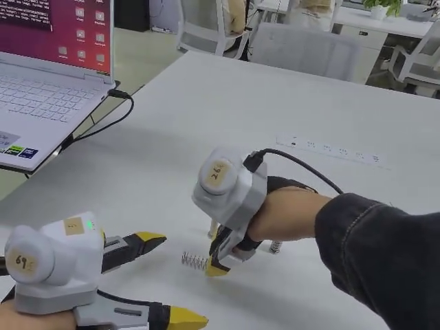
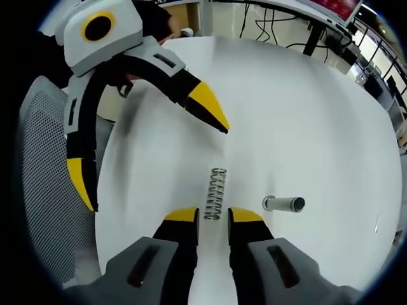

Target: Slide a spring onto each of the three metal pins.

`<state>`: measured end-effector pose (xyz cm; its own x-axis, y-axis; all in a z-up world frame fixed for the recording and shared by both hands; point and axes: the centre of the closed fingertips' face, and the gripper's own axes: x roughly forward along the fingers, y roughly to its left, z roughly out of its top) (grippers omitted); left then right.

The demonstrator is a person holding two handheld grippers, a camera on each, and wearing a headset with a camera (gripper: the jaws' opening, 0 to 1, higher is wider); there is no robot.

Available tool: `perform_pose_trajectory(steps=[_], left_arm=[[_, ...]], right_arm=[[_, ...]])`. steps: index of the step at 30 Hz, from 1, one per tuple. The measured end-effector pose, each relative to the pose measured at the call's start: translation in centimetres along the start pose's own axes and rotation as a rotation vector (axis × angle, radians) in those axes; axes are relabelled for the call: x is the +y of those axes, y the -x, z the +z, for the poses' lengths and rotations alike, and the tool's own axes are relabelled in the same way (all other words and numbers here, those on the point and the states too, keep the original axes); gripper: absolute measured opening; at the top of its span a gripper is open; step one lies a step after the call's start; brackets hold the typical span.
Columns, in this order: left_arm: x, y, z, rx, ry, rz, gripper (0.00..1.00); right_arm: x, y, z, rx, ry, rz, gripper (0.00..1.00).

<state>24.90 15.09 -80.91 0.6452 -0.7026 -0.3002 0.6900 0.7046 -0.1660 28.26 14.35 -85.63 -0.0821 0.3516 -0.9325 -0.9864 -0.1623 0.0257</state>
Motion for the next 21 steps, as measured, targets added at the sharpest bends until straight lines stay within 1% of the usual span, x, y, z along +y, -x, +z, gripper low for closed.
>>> perform_pose_trajectory(steps=[9,12,16,19,21], left_arm=[[0.1,0.04,-0.04,0.001,0.001,0.001,0.84],[0.09,0.07,-0.08,0.002,0.001,0.001,0.84],[0.11,0.12,-0.03,0.003,0.0,0.002,0.84],[0.14,0.09,-0.04,0.004,0.001,0.002,0.84],[0.14,0.07,-0.07,0.006,0.002,0.002,0.83]], right_arm=[[-0.18,-0.56,-0.19,0.004,-0.018,-0.001,0.15],[-0.36,-0.54,-0.18,0.003,-0.017,-0.008,0.13],[-0.19,-0.54,-0.2,0.01,0.006,-0.017,0.12],[-0.22,-0.54,-0.22,0.019,0.031,-0.033,0.11],[-0.25,-0.52,-0.21,0.023,0.034,-0.036,0.11]])
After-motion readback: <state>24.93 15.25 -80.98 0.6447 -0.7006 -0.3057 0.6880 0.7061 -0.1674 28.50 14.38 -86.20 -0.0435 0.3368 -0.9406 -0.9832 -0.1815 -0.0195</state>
